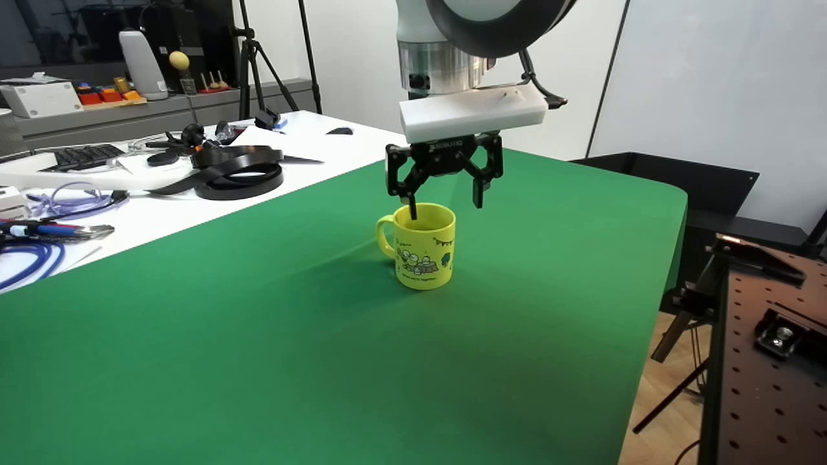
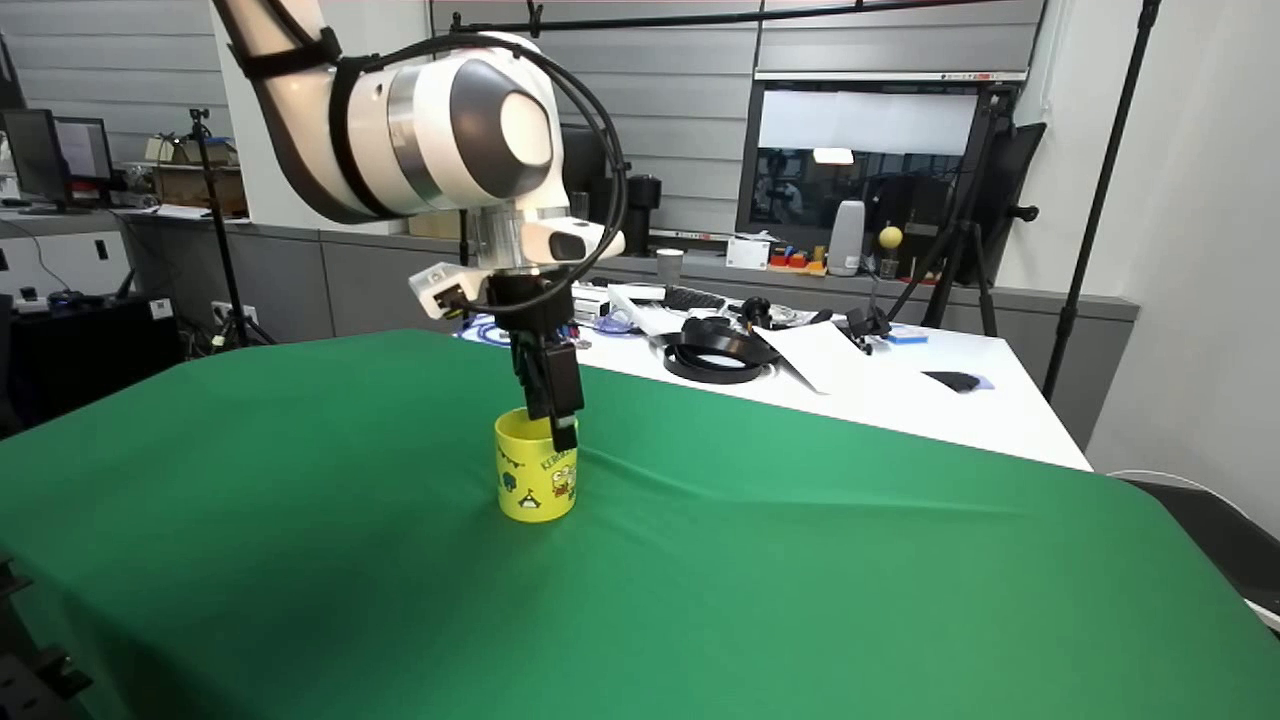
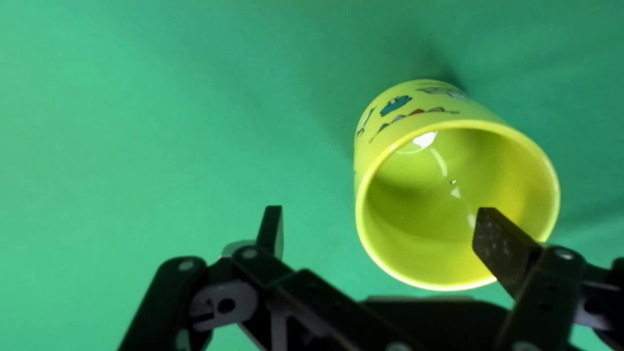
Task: Move the yellow mug backwards
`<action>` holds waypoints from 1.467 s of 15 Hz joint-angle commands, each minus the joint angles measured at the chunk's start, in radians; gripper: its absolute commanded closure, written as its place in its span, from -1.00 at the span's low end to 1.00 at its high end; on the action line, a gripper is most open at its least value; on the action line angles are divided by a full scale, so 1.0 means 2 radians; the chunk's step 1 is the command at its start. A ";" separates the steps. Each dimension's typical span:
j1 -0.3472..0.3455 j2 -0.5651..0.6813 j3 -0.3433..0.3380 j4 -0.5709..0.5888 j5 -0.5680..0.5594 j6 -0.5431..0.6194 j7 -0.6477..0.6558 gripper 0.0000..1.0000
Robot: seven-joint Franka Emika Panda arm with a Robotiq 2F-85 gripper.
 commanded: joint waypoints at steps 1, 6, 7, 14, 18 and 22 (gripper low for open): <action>-0.005 -0.016 0.002 -0.016 0.004 -0.016 0.000 -1.00; -0.021 0.003 0.014 -0.011 0.037 -0.030 -0.017 -0.20; -0.023 0.004 0.017 -0.011 0.044 -0.028 -0.024 -0.03; -0.024 0.005 0.021 -0.015 0.073 -0.005 -0.036 0.90; -0.023 0.005 0.021 -0.012 0.078 0.002 -0.039 0.95; -0.022 0.002 0.016 0.003 0.074 0.000 -0.036 0.95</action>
